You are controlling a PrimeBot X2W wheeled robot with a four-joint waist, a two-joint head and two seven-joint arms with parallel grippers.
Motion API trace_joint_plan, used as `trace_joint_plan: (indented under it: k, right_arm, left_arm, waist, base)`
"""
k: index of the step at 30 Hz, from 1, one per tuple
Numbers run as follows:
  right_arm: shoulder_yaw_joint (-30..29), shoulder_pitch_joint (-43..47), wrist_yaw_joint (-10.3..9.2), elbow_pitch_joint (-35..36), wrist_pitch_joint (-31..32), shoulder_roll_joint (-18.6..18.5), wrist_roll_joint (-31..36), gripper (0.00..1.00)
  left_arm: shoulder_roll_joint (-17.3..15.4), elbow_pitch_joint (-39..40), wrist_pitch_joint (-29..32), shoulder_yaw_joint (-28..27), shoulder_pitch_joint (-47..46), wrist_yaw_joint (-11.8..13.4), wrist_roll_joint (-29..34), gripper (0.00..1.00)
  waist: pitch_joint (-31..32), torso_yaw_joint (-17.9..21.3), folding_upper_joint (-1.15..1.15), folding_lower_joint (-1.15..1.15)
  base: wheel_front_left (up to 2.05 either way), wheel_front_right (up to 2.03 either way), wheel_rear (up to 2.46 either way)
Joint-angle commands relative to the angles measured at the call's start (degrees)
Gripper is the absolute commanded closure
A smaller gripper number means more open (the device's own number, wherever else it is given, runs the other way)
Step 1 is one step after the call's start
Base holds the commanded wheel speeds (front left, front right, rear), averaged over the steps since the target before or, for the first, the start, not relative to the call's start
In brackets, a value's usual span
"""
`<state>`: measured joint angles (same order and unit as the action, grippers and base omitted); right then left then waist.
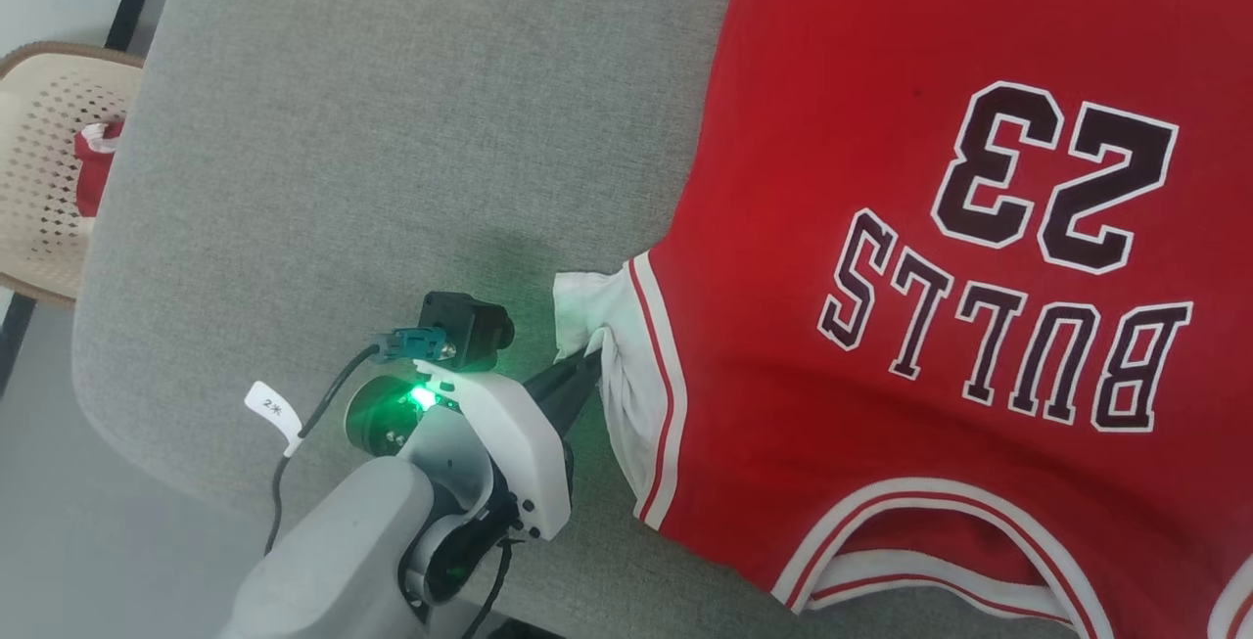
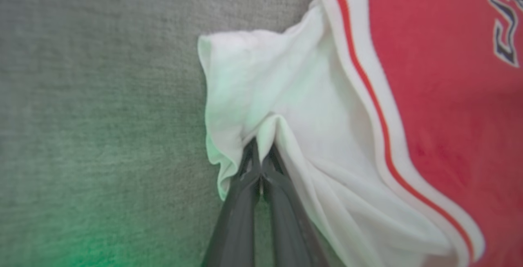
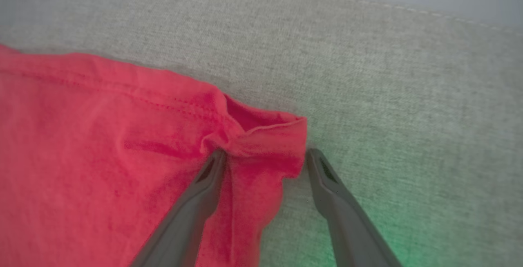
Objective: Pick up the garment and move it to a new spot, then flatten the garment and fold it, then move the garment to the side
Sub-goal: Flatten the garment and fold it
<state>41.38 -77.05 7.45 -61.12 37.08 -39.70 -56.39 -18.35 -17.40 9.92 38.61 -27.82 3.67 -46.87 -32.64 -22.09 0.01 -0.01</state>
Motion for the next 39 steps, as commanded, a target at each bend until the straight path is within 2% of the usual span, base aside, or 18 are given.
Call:
trace_joint_plan:
  k: [1, 4, 10, 19, 21, 33, 39]
  right_arm:
    - [2.90, 7.22, 0.14, -2.67, 4.90, 3.65, 0.03, 1.00]
    - [3.42, 7.52, 0.16, -2.00, 5.72, 3.26, -0.14, 1.00]
    - [4.23, 7.61, 0.03, 1.53, 5.52, 0.99, -0.57, 1.00]
    - [6.54, 11.30, 0.03, 16.46, 1.65, -1.90, -3.55, 1.00]
    - [6.86, 12.87, 0.03, 19.98, 0.74, -3.02, -4.35, 1.00]
    - [6.08, 31.94, 0.01, 38.32, -2.88, -8.27, -8.33, 1.00]
    - [1.36, 47.04, -0.02, 43.03, -6.71, -7.55, -8.78, 1.00]
  left_arm:
    - [3.05, -7.40, 2.05, 2.30, -0.11, 2.09, -0.15, 1.00]
    - [3.21, -8.36, 1.87, 2.08, -0.22, 2.06, -0.42, 1.00]
    - [2.49, -10.02, 1.04, 0.05, -0.72, 4.10, -0.74, 1.00]
    - [-0.72, -8.46, 1.20, -1.56, -1.39, 6.38, -0.30, 1.00]
    - [-1.70, -7.80, 1.50, -1.88, -1.47, 6.08, -0.05, 1.00]
    - [-6.55, -3.00, 2.95, -3.70, 1.10, 7.68, -1.31, 1.00]
    - [-8.03, -0.35, 3.08, -4.23, 2.93, 8.00, -2.11, 1.00]
  waist:
    - [-0.07, -0.02, -0.01, 0.01]
    - [0.11, 0.17, -0.01, 0.01]
    - [1.29, 2.40, -0.01, 0.01]
    - [4.65, 8.52, -0.01, 0.01]
    - [5.40, 10.04, -0.01, 0.01]
    - [10.73, 18.30, -0.01, 0.01]
    - [12.46, 19.64, -0.01, 0.01]
  base:
    - [0.00, 0.00, 0.00]
    - [0.00, 0.00, 0.00]
    - [0.00, 0.00, 0.00]
    - [0.00, 0.00, 0.00]
    - [0.00, 0.00, 0.00]
    - [0.00, 0.00, 0.00]
    - [0.00, 0.00, 0.00]
